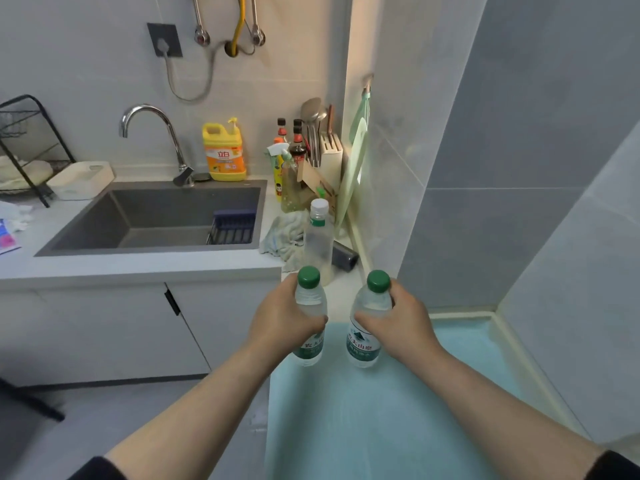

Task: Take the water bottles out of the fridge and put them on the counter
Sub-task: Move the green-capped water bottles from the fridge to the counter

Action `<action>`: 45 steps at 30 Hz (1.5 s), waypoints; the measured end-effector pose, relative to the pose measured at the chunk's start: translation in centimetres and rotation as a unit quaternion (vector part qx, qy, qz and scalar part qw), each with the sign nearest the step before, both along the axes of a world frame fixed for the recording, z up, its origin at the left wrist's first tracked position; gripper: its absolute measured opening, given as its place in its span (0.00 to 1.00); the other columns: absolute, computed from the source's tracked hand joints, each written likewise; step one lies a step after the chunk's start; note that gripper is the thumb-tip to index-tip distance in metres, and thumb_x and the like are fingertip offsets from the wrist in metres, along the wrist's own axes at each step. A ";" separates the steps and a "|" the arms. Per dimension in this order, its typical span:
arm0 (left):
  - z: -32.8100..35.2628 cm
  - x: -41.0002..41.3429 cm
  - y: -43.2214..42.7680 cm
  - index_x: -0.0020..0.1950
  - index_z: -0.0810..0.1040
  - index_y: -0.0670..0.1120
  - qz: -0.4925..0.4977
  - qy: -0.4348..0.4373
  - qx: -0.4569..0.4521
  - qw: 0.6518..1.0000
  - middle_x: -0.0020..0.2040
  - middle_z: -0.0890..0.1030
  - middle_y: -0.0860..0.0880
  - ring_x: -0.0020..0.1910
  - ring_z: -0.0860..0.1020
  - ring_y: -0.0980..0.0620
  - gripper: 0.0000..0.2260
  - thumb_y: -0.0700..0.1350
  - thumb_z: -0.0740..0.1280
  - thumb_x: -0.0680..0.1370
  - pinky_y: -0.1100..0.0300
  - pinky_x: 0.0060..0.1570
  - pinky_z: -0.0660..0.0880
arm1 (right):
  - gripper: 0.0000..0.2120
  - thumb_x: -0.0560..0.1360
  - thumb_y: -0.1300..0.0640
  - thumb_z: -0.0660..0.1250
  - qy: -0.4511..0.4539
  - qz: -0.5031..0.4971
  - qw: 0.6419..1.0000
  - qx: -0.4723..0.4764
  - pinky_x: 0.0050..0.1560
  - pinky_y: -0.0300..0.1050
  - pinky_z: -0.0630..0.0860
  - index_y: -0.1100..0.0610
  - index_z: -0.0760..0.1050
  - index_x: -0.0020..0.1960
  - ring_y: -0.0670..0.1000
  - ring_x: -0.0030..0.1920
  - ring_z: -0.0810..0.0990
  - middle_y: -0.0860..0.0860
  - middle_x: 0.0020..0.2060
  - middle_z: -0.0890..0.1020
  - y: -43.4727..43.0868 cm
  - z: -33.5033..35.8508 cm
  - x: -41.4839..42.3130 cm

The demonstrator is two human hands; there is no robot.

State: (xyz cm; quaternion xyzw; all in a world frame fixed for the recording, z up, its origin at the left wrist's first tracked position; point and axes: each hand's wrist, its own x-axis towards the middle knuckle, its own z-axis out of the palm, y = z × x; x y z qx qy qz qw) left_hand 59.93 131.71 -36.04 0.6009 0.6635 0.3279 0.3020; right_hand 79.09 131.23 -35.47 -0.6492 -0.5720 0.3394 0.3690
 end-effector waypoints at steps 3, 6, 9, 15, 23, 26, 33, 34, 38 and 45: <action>-2.1 -0.1 2.1 0.52 0.74 0.56 0.009 0.000 -0.007 1.000 0.44 0.81 0.57 0.44 0.80 0.55 0.19 0.48 0.74 0.63 0.53 0.46 0.79 | 0.15 0.65 0.58 0.76 0.005 0.008 1.000 -0.003 0.39 0.36 0.74 0.45 0.75 0.47 0.42 0.42 0.80 0.44 0.40 0.82 2.3 -2.4 -0.4; -3.8 -0.2 3.1 0.54 0.74 0.58 0.012 -0.004 -0.015 1.000 0.45 0.81 0.58 0.45 0.80 0.56 0.21 0.47 0.74 0.63 0.55 0.46 0.78 | 0.15 0.65 0.59 0.76 -0.002 0.023 1.000 -0.001 0.44 0.41 0.77 0.46 0.76 0.46 0.45 0.43 0.81 0.45 0.41 0.83 3.7 -4.1 -0.9; -4.9 -0.4 3.7 0.55 0.73 0.58 0.007 -0.006 -0.015 1.000 0.47 0.81 0.58 0.46 0.80 0.55 0.23 0.47 0.75 0.63 0.56 0.47 0.77 | 0.16 0.65 0.59 0.77 -0.004 0.032 0.999 -0.003 0.43 0.41 0.76 0.46 0.76 0.47 0.45 0.44 0.81 0.45 0.41 0.83 4.7 -5.0 -1.4; -5.6 -0.8 4.3 0.57 0.73 0.57 0.002 -0.015 -0.019 1.000 0.48 0.81 0.57 0.47 0.80 0.56 0.24 0.46 0.76 0.64 0.54 0.50 0.78 | 0.17 0.64 0.58 0.78 -0.016 0.033 0.999 0.004 0.46 0.44 0.78 0.48 0.76 0.49 0.47 0.45 0.81 0.45 0.42 0.82 5.3 -6.1 -2.2; -5.1 -1.0 4.3 0.58 0.71 0.58 -0.012 -0.011 -0.036 0.999 0.51 0.79 0.58 0.50 0.79 0.55 0.26 0.50 0.76 0.63 0.49 0.53 0.77 | 0.24 0.64 0.57 0.79 -0.039 0.043 0.998 -0.016 0.54 0.48 0.76 0.49 0.73 0.56 0.51 0.51 0.78 0.48 0.50 0.80 5.3 -5.6 -2.4; -4.9 -1.0 4.0 0.58 0.70 0.58 -0.014 -0.021 -0.032 0.999 0.51 0.79 0.58 0.50 0.78 0.56 0.25 0.50 0.76 0.65 0.50 0.53 0.77 | 0.24 0.65 0.55 0.79 -0.045 0.040 0.998 -0.020 0.54 0.49 0.77 0.48 0.72 0.56 0.51 0.52 0.78 0.47 0.50 0.80 5.1 -5.6 -2.4; -1.7 -2.9 3.3 0.73 0.64 0.53 -0.052 -0.004 -0.003 0.999 0.69 0.72 0.57 0.68 0.70 0.57 0.34 0.52 0.75 0.70 0.58 0.66 0.68 | 0.29 0.73 0.49 0.72 -0.057 0.059 0.997 0.000 0.62 0.44 0.69 0.49 0.66 0.71 0.49 0.65 0.73 0.45 0.65 0.75 4.2 -2.4 -2.7; -0.9 -3.4 2.8 0.74 0.63 0.53 -0.055 0.003 0.005 0.998 0.71 0.71 0.57 0.69 0.69 0.57 0.34 0.53 0.74 0.71 0.57 0.67 0.68 | 0.32 0.74 0.48 0.71 -0.072 0.063 0.995 0.008 0.65 0.43 0.66 0.50 0.63 0.74 0.49 0.69 0.70 0.46 0.69 0.72 3.8 -1.5 -2.9; 2.0 -5.3 0.1 0.76 0.61 0.55 -0.064 0.028 0.033 0.997 0.74 0.68 0.58 0.71 0.67 0.55 0.31 0.57 0.68 0.75 0.55 0.69 0.67 | 0.31 0.75 0.47 0.68 -0.085 0.077 0.992 0.041 0.61 0.40 0.64 0.49 0.62 0.75 0.42 0.64 0.68 0.44 0.71 0.69 1.8 2.1 -3.7; 8.4 -9.4 -4.2 0.75 0.63 0.56 -0.049 0.020 0.074 0.996 0.75 0.66 0.56 0.73 0.65 0.51 0.28 0.56 0.67 0.77 0.50 0.69 0.66 | 0.26 0.76 0.50 0.68 -0.107 0.100 0.984 0.098 0.58 0.36 0.63 0.50 0.67 0.72 0.40 0.60 0.69 0.44 0.66 0.73 -2.3 8.4 -6.3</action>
